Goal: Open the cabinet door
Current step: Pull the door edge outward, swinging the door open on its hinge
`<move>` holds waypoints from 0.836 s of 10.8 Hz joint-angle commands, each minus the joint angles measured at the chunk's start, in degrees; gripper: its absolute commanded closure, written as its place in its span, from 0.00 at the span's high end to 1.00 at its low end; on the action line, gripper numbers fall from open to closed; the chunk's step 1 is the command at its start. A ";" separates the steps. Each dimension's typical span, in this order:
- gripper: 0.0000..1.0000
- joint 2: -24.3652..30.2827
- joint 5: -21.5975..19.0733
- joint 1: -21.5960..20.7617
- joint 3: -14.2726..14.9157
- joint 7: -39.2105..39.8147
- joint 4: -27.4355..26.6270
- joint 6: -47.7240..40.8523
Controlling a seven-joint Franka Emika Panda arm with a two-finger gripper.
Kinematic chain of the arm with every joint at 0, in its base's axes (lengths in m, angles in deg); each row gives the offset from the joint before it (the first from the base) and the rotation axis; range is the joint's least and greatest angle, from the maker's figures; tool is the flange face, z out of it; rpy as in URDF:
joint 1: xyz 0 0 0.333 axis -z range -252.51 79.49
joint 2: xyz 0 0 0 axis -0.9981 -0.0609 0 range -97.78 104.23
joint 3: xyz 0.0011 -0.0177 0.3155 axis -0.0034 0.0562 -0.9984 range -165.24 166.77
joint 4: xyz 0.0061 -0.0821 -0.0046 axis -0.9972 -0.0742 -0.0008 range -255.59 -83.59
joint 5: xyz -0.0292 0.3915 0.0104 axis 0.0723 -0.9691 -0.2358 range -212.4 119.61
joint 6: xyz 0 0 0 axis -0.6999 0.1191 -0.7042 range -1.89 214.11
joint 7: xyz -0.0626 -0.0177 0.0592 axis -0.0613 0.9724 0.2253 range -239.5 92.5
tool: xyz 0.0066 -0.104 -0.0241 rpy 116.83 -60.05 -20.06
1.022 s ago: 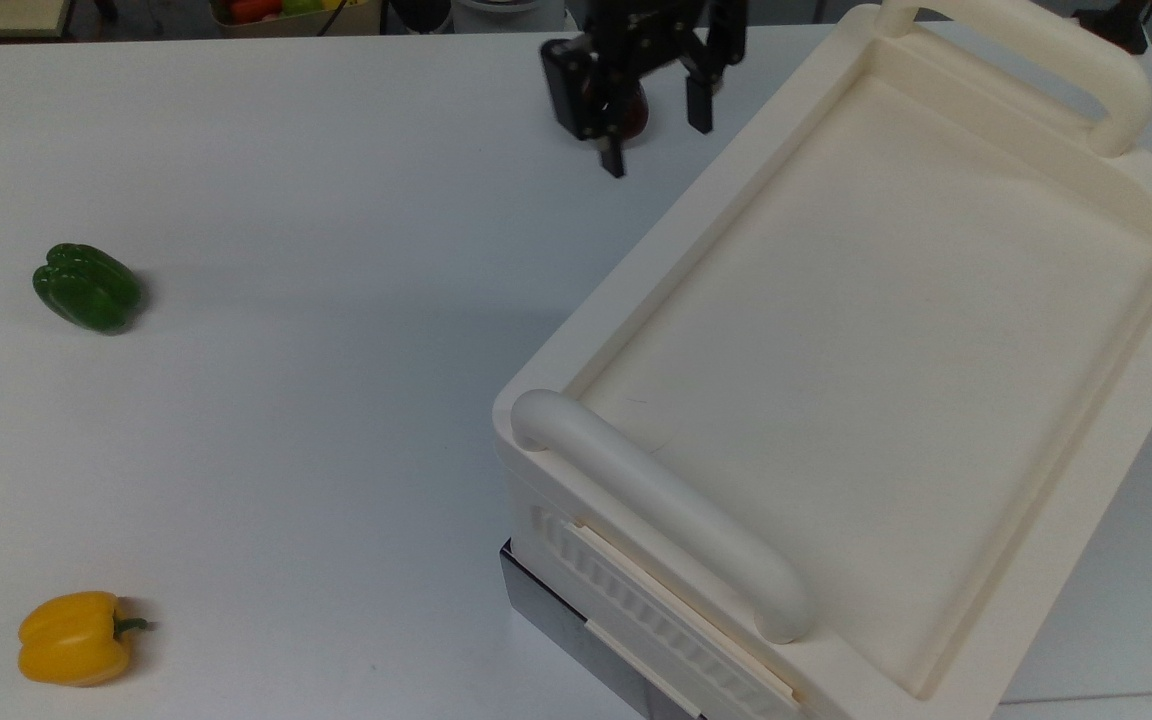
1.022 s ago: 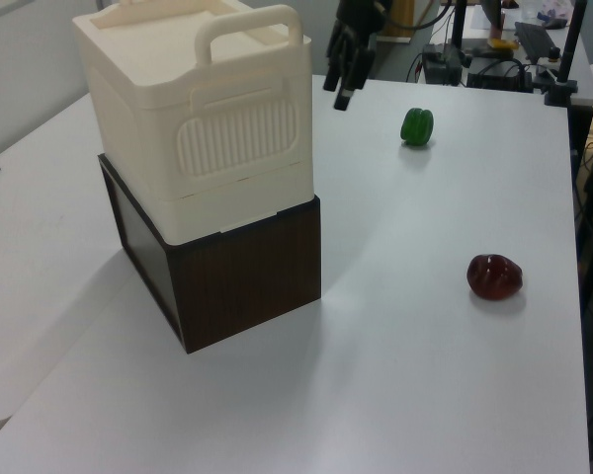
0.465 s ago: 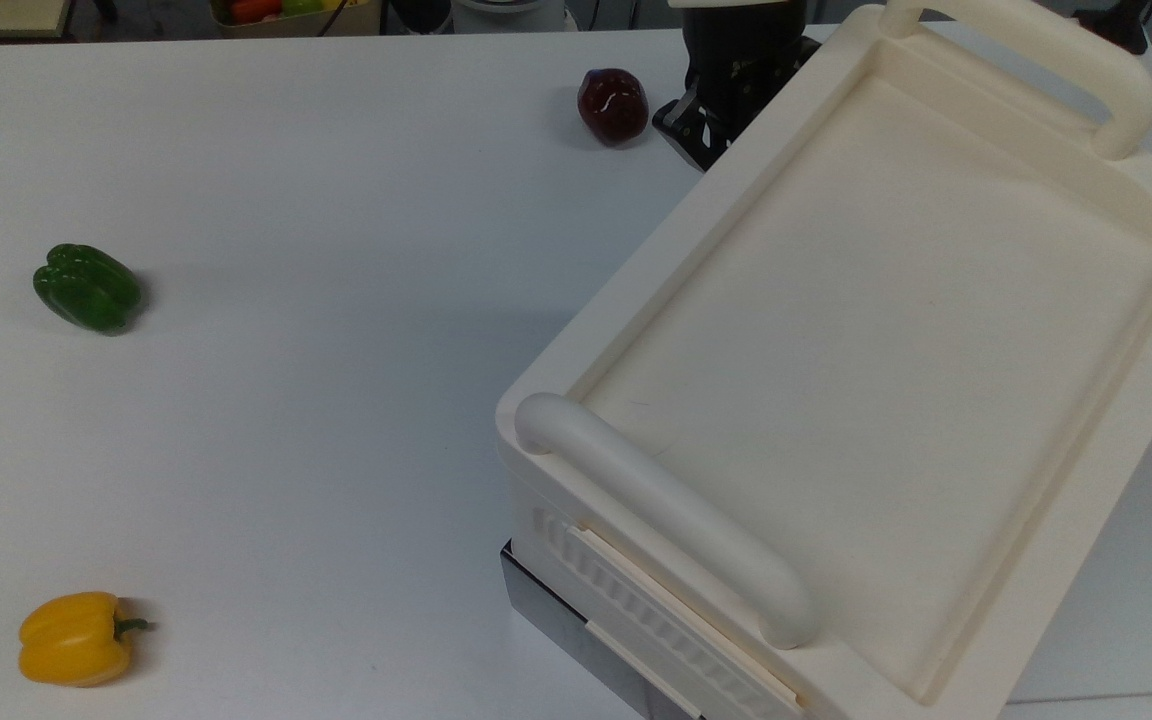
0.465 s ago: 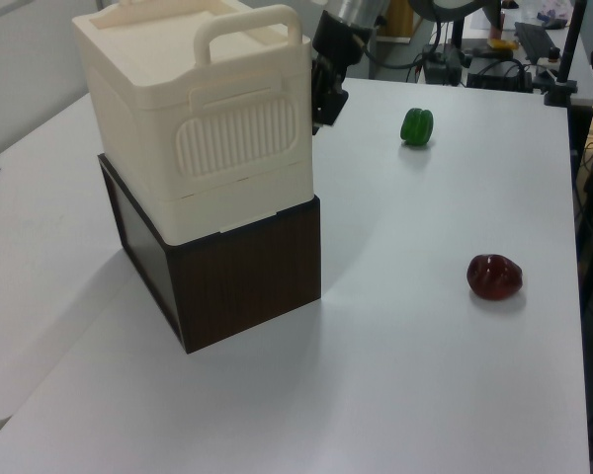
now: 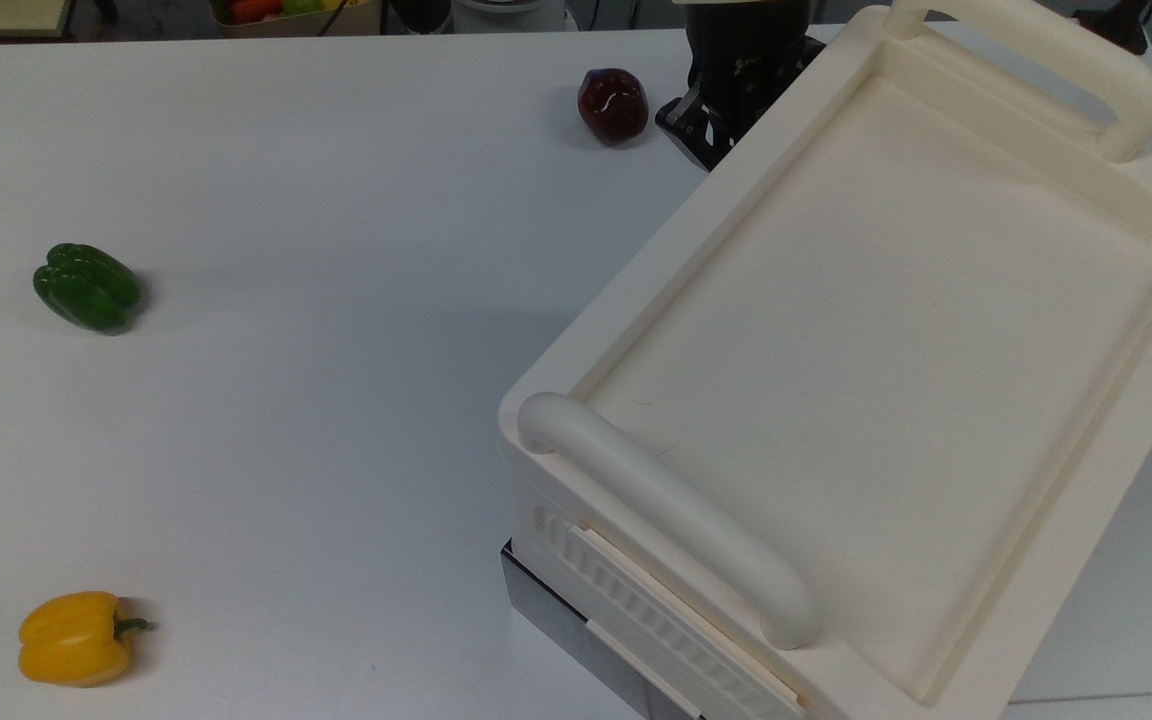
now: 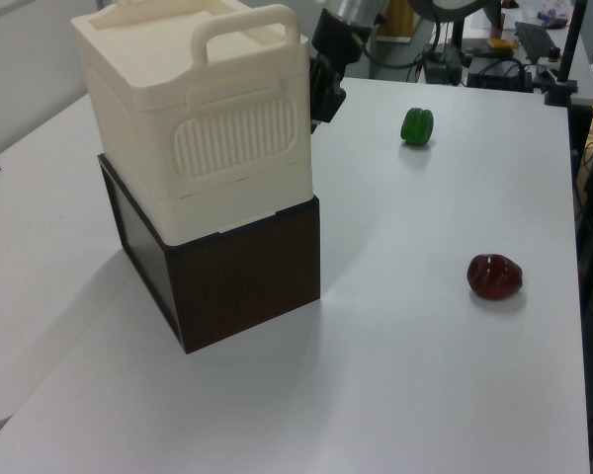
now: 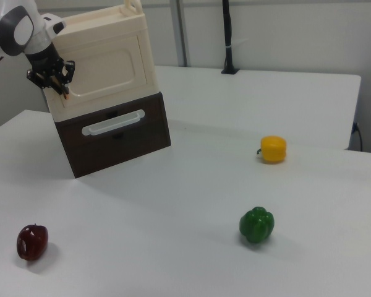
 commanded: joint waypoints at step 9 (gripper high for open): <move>0.00 7.57 0.42 5.10 0.82 7.73 -5.44 -10.12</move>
